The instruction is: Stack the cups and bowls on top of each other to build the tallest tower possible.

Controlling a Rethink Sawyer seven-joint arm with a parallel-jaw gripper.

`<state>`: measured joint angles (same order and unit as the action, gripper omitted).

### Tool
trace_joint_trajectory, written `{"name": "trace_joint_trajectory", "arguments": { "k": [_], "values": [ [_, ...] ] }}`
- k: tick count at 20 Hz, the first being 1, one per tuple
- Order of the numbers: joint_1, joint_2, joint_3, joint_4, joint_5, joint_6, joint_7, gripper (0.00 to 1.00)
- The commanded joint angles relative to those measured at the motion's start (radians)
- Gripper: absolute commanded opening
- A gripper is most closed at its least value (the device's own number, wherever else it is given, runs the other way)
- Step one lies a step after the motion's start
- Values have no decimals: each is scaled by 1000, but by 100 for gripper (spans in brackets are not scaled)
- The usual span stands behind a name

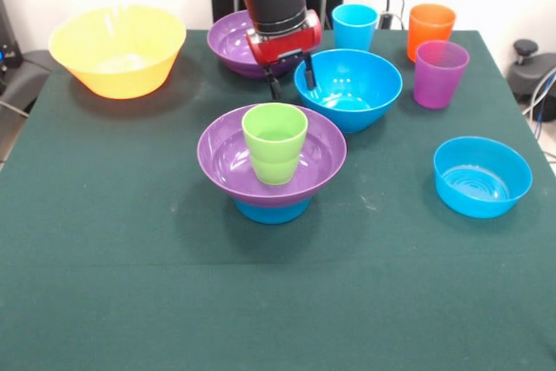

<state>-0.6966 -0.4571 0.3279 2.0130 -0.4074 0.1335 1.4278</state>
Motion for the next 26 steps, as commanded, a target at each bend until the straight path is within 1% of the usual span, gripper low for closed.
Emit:
{"name": "trace_joint_trajectory", "arguments": {
  "k": [1, 4, 10, 21, 22, 26],
  "values": [
    [-28, 72, 117, -102, -56, 132, -50, 100],
    [-34, 76, 123, -101, -69, 124, -42, 100],
    [-29, 103, 116, -127, -90, 116, -38, 100],
    [-33, 102, 124, -132, -112, 118, -31, 100],
    [-32, 101, 125, -132, -114, 120, -30, 0],
    [-30, 99, 124, -133, -114, 121, -30, 0]
  ]
}}
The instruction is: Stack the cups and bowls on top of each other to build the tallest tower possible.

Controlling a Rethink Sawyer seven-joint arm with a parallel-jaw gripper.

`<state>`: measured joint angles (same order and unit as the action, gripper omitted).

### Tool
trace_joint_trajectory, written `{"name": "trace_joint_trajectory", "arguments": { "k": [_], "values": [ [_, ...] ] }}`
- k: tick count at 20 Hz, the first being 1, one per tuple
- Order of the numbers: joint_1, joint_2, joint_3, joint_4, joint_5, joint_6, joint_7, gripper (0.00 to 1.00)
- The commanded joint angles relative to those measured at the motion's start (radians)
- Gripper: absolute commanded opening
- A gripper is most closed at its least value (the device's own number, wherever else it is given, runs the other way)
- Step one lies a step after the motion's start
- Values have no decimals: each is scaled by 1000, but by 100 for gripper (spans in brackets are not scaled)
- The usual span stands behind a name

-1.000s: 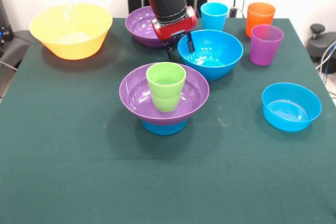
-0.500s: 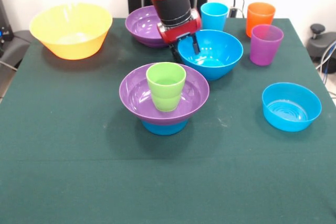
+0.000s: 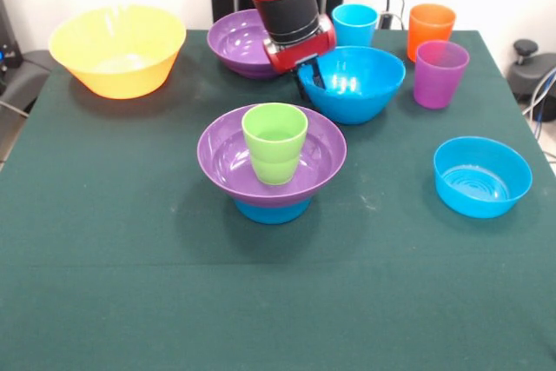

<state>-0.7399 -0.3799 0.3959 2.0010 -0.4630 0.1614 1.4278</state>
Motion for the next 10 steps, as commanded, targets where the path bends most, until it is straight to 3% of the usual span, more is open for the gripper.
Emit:
{"name": "trace_joint_trajectory", "arguments": {
  "k": [1, 8, 10],
  "values": [
    [13, 21, 56, -121, -61, 94, -29, 0],
    [26, 8, 45, -120, -63, 87, -17, 0],
    [34, -38, 41, -98, -52, 97, -3, 0]
  ]
}}
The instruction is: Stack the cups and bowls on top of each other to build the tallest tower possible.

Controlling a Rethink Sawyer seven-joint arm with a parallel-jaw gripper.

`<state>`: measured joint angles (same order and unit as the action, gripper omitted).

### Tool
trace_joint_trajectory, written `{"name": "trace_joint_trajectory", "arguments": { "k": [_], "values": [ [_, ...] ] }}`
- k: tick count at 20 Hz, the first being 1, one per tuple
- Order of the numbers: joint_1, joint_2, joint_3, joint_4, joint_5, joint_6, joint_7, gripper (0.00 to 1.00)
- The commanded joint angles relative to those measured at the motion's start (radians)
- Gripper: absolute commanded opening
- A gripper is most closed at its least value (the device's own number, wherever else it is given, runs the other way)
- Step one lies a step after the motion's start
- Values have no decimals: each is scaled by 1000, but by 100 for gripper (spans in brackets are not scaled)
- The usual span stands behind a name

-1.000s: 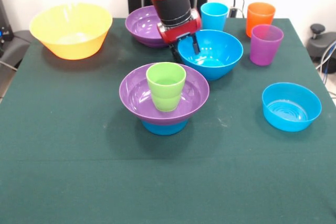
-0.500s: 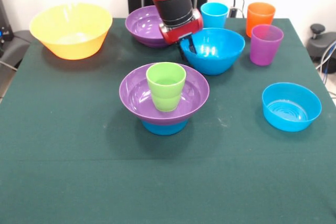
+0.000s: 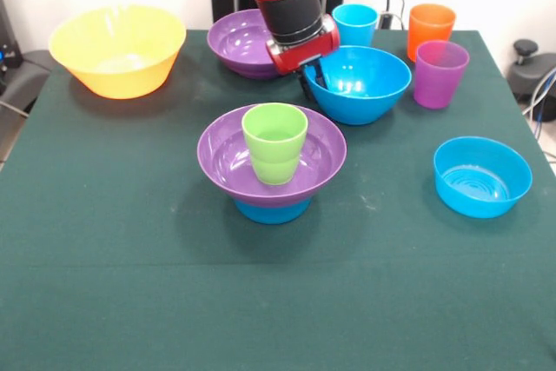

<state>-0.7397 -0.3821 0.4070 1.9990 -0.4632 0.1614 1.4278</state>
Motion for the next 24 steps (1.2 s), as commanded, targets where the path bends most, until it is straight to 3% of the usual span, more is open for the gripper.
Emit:
{"name": "trace_joint_trajectory", "arguments": {
  "k": [1, 8, 16, 24],
  "values": [
    [24, -62, 44, -77, -43, 108, -4, 0],
    [-31, -251, 134, 28, 20, 246, -33, 0],
    [-45, -324, 189, 43, 52, 337, -19, 0],
    [-111, -447, 284, 78, 129, 458, -53, 0]
  ]
}}
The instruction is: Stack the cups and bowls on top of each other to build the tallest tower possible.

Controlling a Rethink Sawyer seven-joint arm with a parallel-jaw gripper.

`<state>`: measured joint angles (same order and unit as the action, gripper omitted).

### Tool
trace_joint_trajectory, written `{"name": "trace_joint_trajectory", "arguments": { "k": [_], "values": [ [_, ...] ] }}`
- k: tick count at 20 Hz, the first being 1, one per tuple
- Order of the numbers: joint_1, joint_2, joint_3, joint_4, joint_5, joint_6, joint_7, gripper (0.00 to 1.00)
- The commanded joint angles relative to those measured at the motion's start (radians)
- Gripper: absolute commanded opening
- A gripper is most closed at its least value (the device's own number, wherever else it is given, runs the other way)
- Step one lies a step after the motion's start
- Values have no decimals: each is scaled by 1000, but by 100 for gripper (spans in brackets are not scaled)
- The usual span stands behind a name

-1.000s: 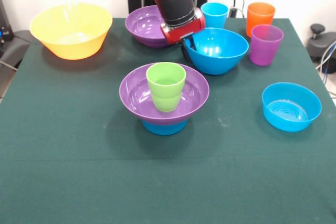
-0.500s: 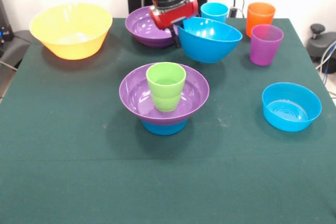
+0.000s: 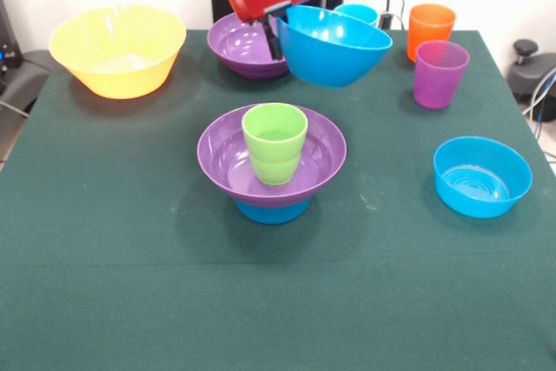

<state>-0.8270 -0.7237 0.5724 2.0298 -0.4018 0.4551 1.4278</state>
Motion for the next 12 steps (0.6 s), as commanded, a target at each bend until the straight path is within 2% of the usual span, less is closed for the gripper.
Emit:
{"name": "trace_joint_trajectory", "arguments": {
  "k": [1, 12],
  "values": [
    [-35, -120, 131, 52, 78, 184, -60, 0],
    [-134, -218, 244, 2, 145, 343, -144, 0]
  ]
}}
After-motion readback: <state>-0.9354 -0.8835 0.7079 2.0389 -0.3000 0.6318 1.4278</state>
